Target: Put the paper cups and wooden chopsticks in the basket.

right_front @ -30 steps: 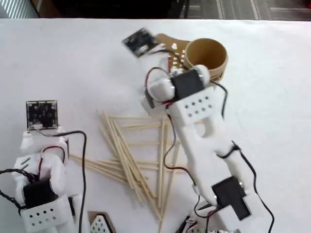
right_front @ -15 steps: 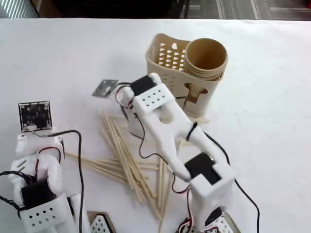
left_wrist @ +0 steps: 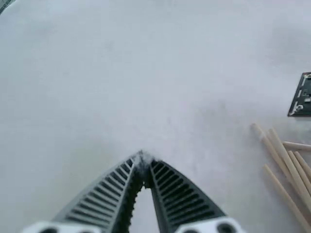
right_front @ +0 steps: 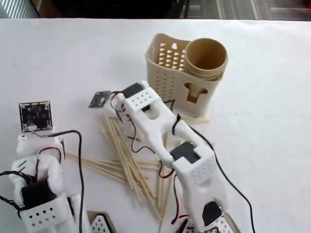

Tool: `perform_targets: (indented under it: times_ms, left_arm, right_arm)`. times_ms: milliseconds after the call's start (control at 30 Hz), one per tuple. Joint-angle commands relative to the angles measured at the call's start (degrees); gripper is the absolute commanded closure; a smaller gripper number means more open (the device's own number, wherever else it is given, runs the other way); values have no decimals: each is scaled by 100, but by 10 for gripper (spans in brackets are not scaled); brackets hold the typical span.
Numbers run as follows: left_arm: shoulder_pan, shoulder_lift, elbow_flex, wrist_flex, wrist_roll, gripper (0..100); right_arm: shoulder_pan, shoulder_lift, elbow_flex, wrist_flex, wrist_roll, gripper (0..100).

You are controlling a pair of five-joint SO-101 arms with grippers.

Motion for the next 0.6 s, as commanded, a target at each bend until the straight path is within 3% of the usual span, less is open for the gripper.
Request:
perform_targets:
  times_ms: [0, 233, 467, 567]
  left_arm:
    - [-40, -92, -18, -185, 9, 977]
    - [-40, -92, -18, -202, 9, 977]
    - [-40, -92, -18, -211, 9, 977]
    - [-40, -92, -18, -211, 9, 977]
  right_arm:
    - [57, 356, -615, -40, 18, 728]
    - [136, 1095, -1213, -40, 18, 749]
    - [101, 1314, -1178, -40, 53, 983]
    - [101, 1305, -1169, 84, 53, 981]
